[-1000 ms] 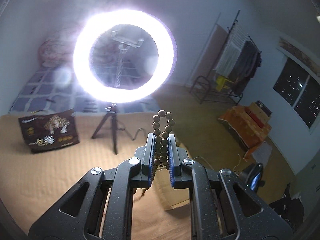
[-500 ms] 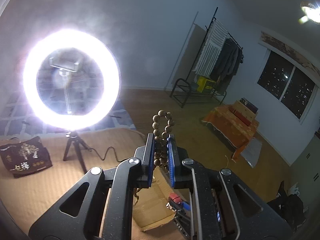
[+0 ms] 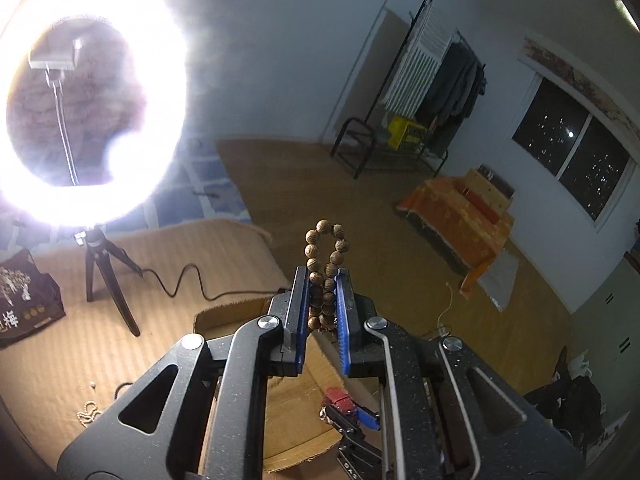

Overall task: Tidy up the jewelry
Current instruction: 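Carry the mala and watch into the cardboard box with both tools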

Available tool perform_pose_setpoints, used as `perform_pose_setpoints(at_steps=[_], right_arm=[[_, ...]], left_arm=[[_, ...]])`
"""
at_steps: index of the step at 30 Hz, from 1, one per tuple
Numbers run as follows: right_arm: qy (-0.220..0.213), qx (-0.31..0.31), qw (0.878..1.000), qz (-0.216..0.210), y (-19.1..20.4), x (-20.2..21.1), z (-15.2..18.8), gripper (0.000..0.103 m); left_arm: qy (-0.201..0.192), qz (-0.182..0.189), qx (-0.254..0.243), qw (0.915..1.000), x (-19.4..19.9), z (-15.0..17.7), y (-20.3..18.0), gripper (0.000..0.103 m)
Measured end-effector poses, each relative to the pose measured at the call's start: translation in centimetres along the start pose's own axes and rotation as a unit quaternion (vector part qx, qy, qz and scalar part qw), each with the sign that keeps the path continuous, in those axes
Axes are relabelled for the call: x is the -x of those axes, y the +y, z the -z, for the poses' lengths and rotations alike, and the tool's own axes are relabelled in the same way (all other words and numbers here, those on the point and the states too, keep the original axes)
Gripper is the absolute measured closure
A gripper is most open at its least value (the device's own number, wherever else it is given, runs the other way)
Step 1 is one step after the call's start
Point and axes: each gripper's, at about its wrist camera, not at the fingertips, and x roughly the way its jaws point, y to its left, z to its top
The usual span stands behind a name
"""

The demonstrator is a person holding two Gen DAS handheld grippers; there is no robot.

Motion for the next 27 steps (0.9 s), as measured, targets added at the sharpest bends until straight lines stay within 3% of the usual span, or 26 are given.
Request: perform_pose_setpoints(at_steps=[11, 22, 27], right_arm=[[0.032, 0.003, 0.999, -0.002, 0.2, -2.5, 0.7, 0.084], [0.047, 0.01, 0.999, -0.007, 0.8, -3.7, 1.2, 0.083], [0.039, 0.018, 0.999, -0.005, 1.2, -3.2, 1.3, 0.067]], left_arm=[[0.067, -0.022, 0.017, 0.9974, -6.4, 4.4, 3.0, 0.093], [0.126, -0.021, 0.014, 0.9917, -9.5, 7.7, 4.3, 0.093], [0.128, -0.039, -0.009, 0.991, -9.5, 8.1, 3.9, 0.091]])
